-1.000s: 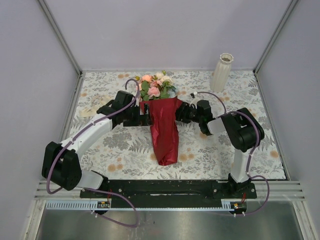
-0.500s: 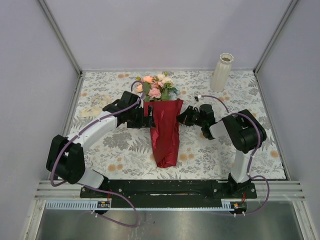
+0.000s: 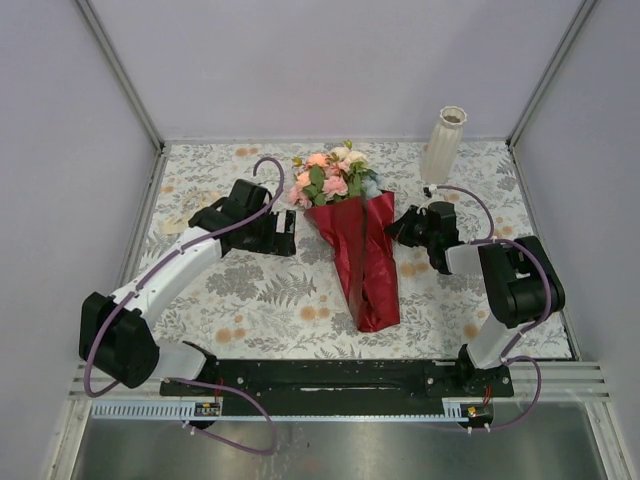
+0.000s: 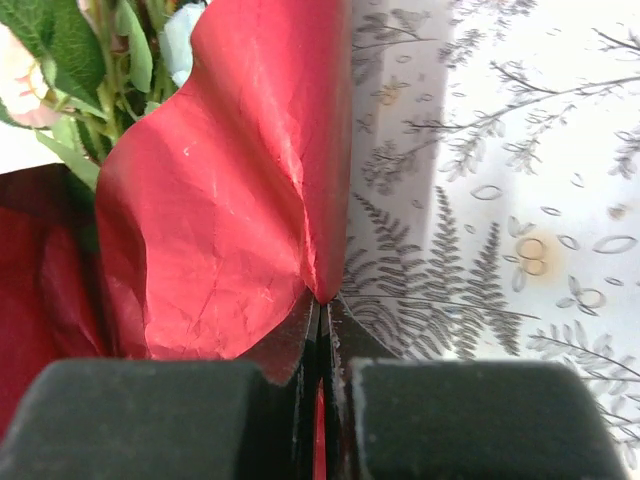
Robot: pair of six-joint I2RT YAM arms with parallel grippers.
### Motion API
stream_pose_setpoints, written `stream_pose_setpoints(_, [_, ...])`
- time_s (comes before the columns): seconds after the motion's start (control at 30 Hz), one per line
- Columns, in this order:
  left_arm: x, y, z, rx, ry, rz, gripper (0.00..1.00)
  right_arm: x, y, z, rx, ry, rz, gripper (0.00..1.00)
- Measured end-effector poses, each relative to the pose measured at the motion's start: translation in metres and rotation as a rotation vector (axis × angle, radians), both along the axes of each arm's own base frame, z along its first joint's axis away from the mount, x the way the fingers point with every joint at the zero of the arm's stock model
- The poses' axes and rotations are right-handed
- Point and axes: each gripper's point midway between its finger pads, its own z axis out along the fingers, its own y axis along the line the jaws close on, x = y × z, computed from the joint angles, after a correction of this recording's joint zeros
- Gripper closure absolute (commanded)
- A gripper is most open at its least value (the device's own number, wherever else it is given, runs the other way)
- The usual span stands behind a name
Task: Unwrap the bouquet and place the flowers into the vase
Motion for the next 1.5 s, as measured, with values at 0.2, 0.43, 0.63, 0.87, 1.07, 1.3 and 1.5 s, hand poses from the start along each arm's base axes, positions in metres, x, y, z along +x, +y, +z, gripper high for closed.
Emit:
stream_pose_setpoints(0.2, [-0.007, 0.011, 0.007, 0.024, -0.039, 0.008, 0.04, -0.002, -0.023, -0.016, -0.051, 0.105, -0.089, 1.0])
stream_pose_setpoints(0.43, [-0.019, 0.022, 0.006, 0.038, -0.055, 0.016, 0.02, 0.001, -0.044, -0.006, -0.087, 0.157, -0.154, 0.67])
stream_pose_setpoints(0.63, [-0.019, 0.037, 0.019, 0.061, -0.14, 0.068, 0.01, 0.004, -0.044, 0.047, -0.085, 0.102, -0.145, 0.66])
stream_pose_setpoints(0.87, [-0.022, 0.059, 0.048, 0.063, -0.283, 0.159, 0.01, -0.008, -0.032, 0.099, -0.048, 0.023, -0.102, 0.69])
stream_pose_setpoints(1.07, [-0.025, 0.06, 0.06, 0.038, -0.305, 0.176, 0.01, -0.037, 0.018, 0.104, -0.014, 0.047, 0.025, 0.7])
stream_pose_setpoints(1.3, [-0.025, 0.057, 0.1, -0.017, -0.344, 0.191, 0.04, -0.096, 0.108, 0.119, 0.062, 0.044, 0.245, 0.71])
stream_pose_setpoints(1.5, [-0.027, 0.049, 0.127, -0.078, -0.362, 0.18, 0.09, -0.132, 0.162, 0.105, 0.054, 0.046, 0.359, 0.74])
